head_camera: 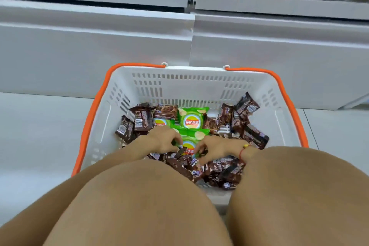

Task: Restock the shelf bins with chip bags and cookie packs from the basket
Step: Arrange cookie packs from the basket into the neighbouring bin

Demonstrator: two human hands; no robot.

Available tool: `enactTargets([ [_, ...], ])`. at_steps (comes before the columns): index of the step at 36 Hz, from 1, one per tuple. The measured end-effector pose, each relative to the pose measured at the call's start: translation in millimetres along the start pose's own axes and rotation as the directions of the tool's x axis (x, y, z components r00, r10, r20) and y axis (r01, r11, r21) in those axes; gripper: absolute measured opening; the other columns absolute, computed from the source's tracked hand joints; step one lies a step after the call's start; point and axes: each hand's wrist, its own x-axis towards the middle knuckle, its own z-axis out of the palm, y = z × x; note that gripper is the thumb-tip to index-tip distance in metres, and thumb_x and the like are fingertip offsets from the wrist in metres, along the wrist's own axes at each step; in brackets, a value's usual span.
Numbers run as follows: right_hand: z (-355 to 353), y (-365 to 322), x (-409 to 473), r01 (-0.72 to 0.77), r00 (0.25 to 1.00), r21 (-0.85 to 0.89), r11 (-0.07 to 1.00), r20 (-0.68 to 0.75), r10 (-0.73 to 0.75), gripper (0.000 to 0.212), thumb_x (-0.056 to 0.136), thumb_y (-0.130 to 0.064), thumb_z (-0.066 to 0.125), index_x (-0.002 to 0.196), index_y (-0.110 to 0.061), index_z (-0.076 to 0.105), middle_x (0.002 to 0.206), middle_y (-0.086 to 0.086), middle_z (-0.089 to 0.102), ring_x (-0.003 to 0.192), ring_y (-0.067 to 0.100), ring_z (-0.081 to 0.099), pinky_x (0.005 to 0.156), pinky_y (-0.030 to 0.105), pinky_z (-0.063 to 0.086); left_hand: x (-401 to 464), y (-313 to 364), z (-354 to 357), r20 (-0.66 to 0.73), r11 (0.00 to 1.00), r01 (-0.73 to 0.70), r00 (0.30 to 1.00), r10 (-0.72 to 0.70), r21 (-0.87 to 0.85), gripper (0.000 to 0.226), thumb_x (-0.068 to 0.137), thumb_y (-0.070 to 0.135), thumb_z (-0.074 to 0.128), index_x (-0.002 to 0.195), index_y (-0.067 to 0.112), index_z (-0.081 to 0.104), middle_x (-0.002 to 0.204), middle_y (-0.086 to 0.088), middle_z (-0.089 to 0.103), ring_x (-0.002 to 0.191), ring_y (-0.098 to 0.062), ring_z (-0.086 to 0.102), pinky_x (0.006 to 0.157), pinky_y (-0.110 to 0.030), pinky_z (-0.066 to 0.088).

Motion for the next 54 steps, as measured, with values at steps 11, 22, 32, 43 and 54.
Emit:
enactTargets([
  [11, 5.8, -6.9, 7.9, 0.047, 0.997, -0.1, 0.994, -0.054, -0.053, 0.03, 0.083, -0.04, 0.07, 0.104, -0.02, 0.064, 0.085, -0.004, 0.059, 0.079, 0.014, 0.056, 0.071, 0.028, 0.046, 15.1, 4.8, -2.8, 0.06, 0.963, 0.051, 0.998, -0.036, -0.266, 0.029, 0.099, 0.036, 0.048, 0.116, 0.019, 0.064, 0.112, 0.002, 0.065, 0.103, -0.015, 0.057, 0.088, -0.028, 0.044],
  [22, -77.8, -43.9, -14.0, 0.207, 0.849, 0.473, 0.856, -0.522, 0.083, 0.043, 0.077, -0.037, 0.077, 0.109, -0.009, 0.066, 0.104, 0.009, 0.067, 0.097, 0.02, 0.065, 0.091, 0.032, 0.052, 16.9, 25.9, -48.2, -0.09, 0.344, -0.012, 0.973, -0.212, -0.939, 0.038, 0.098, 0.047, 0.043, 0.121, 0.021, 0.057, 0.119, -0.004, 0.066, 0.092, -0.013, 0.068, 0.08, -0.023, 0.053],
  [32, -131.9, -84.4, -60.8, 0.345, 0.829, 0.497, 0.796, -0.559, -0.011, 0.021, 0.091, -0.033, 0.063, 0.099, -0.015, 0.069, 0.087, 0.001, 0.069, 0.077, 0.012, 0.064, 0.073, 0.023, 0.052, -9.9, 29.8, -117.0, -0.249, 0.214, -0.208, 0.95, -0.187, -0.954, 0.023, 0.096, 0.035, 0.053, 0.113, 0.023, 0.064, 0.113, 0.001, 0.07, 0.102, -0.01, 0.066, 0.086, -0.026, 0.053],
  [43, -164.1, -116.2, -136.5, 0.424, 0.823, 0.43, 0.797, -0.55, -0.142, 0.029, 0.093, -0.023, 0.062, 0.121, -0.018, 0.059, 0.113, 0.007, 0.067, 0.095, 0.014, 0.064, 0.088, 0.028, 0.051, -57.3, 56.6, -173.6, -0.422, 0.276, -0.354, 0.873, -0.247, -0.894, 0.023, 0.097, 0.029, 0.053, 0.109, 0.014, 0.065, 0.102, -0.001, 0.072, 0.088, -0.008, 0.069, 0.081, -0.023, 0.055],
  [54, -202.6, -155.5, -204.1, 0.638, 0.515, 0.169, 0.751, -0.819, -0.253, 0.029, 0.085, -0.015, 0.07, 0.109, -0.029, 0.062, 0.117, 0.001, 0.062, 0.104, 0.011, 0.06, 0.078, 0.021, 0.054, -99.3, 96.5, -258.1, -0.642, 0.376, -0.538, 0.726, -0.248, -0.754, 0.022, 0.092, 0.033, 0.061, 0.104, 0.016, 0.068, 0.087, -0.002, 0.071, 0.081, -0.01, 0.067, 0.069, -0.018, 0.054],
])
